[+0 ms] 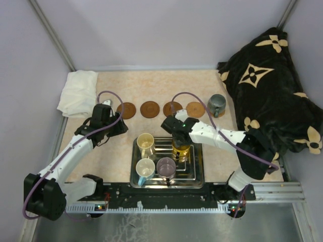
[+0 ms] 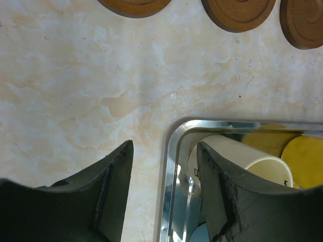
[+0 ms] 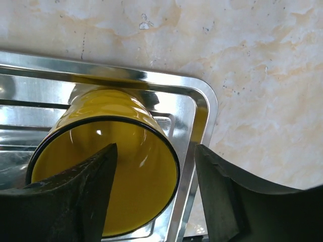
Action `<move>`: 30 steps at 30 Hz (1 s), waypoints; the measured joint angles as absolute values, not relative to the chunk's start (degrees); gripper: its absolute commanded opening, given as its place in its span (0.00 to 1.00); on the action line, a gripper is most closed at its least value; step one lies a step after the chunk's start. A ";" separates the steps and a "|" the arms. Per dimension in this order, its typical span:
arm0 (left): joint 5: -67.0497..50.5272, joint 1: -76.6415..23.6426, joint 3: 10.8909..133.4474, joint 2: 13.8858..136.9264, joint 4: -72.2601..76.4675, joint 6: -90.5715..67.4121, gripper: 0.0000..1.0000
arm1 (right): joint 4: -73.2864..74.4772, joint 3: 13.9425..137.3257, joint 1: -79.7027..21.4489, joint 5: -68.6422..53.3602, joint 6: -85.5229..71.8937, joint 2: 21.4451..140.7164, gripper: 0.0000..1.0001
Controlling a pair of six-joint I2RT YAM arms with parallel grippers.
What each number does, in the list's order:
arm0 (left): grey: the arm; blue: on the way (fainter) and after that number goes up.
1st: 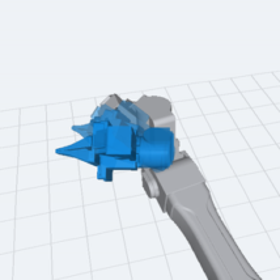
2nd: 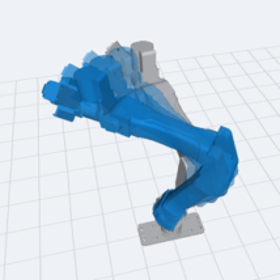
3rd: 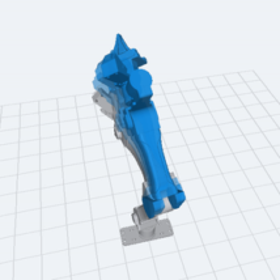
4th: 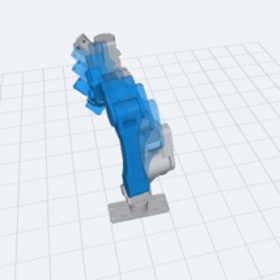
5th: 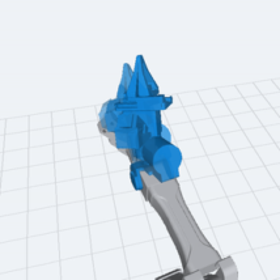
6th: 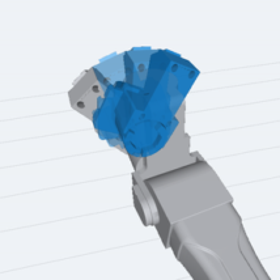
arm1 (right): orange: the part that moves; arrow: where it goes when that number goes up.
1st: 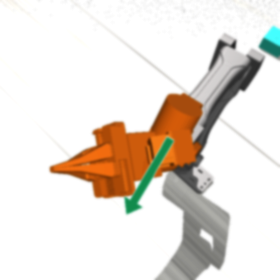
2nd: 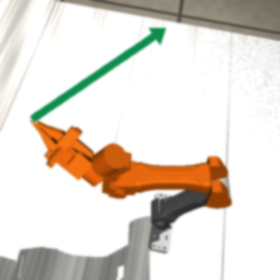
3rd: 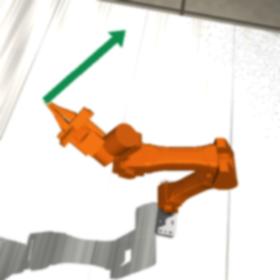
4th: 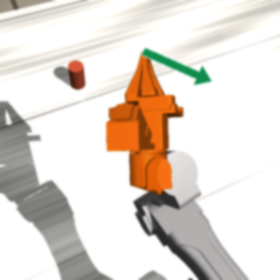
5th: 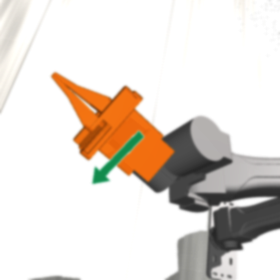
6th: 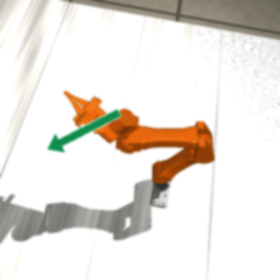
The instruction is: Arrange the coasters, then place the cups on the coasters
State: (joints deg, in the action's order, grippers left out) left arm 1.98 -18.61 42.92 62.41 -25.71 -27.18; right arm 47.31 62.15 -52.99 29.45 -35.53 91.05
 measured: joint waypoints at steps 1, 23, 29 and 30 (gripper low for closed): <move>1.98 -18.61 42.92 62.50 -25.71 -27.18 0.60 | 47.46 62.15 -52.99 29.63 -36.27 90.50 0.59; 2.07 -18.61 42.94 63.75 -25.76 -25.63 0.60 | 45.19 53.67 -52.71 22.31 -52.99 83.33 0.00; 2.20 -18.61 42.94 63.88 -25.76 -25.67 0.60 | 46.22 55.27 -52.73 22.94 -52.49 84.84 0.00; 2.22 -18.61 42.94 63.86 -25.74 -25.67 0.60 | 46.83 56.16 -52.73 23.40 -52.01 85.54 0.00</move>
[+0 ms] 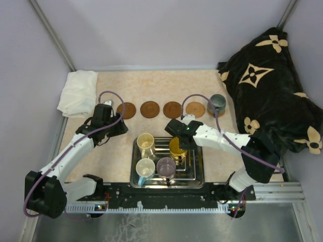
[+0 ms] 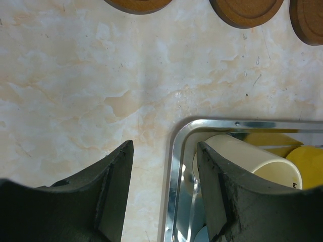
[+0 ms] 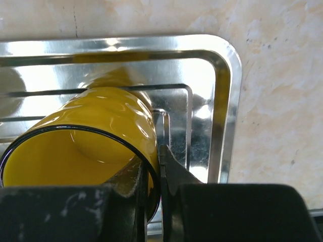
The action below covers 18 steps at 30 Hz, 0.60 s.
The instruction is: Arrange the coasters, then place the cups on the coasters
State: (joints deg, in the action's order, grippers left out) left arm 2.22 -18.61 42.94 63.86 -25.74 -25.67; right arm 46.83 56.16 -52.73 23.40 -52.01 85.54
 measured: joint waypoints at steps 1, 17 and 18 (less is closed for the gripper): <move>2.26 -18.61 42.94 63.86 -25.74 -25.67 0.60 | 47.59 57.25 -52.73 24.05 -51.42 86.28 0.00; 2.35 -18.61 41.39 63.64 -25.23 -25.69 0.60 | 52.66 71.55 -44.86 31.27 -43.00 88.31 0.00; 2.35 -18.61 41.39 63.64 -25.23 -25.69 0.59 | 52.27 72.95 -43.03 31.18 -41.71 88.73 0.00</move>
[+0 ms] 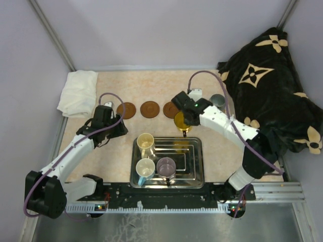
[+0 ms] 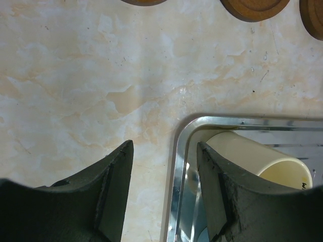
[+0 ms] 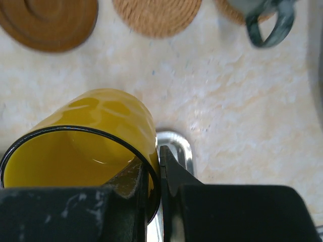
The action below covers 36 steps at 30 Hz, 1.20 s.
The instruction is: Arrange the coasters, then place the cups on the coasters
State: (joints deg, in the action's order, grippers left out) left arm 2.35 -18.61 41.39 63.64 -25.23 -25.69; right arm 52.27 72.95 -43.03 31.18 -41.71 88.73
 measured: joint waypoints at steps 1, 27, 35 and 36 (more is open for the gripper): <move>2.35 -18.61 41.39 63.64 -25.21 -25.69 0.59 | 51.79 74.22 -41.30 31.09 -40.56 89.21 0.00; 2.35 -18.61 41.43 65.69 -24.23 -25.91 0.59 | 43.97 92.77 -19.99 20.32 -24.10 109.38 0.00; 2.35 -18.61 41.54 65.87 -24.40 -25.91 0.59 | 42.41 92.77 -18.11 18.31 -23.53 109.49 0.00; 2.37 -18.61 41.56 65.87 -24.40 -25.91 0.59 | 42.33 92.77 -18.02 18.13 -23.53 109.58 0.00</move>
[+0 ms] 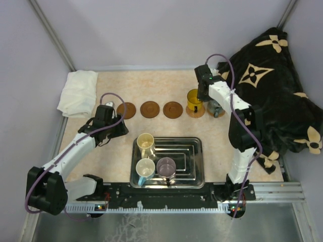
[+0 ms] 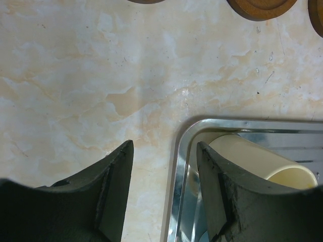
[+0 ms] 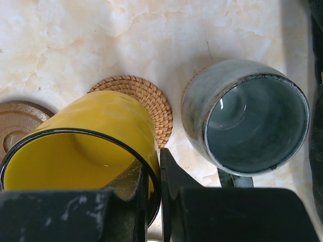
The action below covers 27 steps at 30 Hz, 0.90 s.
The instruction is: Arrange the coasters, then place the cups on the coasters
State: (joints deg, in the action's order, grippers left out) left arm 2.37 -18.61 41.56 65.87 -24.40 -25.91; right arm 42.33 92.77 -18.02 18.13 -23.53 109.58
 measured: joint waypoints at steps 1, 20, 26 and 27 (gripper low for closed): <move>2.37 -18.61 41.56 65.87 -24.43 -25.91 0.59 | 42.30 92.75 -17.85 18.04 -23.53 109.69 0.00; 2.87 -18.61 42.50 65.95 -24.64 -25.89 0.59 | 41.47 92.51 -17.26 16.19 -22.98 113.16 0.00; 2.94 -18.61 42.52 66.72 -24.64 -25.89 0.59 | 41.47 92.23 -17.06 16.16 -23.03 113.16 0.00; 2.96 -18.61 42.52 66.76 -24.64 -25.89 0.59 | 41.43 92.23 -17.02 16.19 -23.05 113.16 0.00</move>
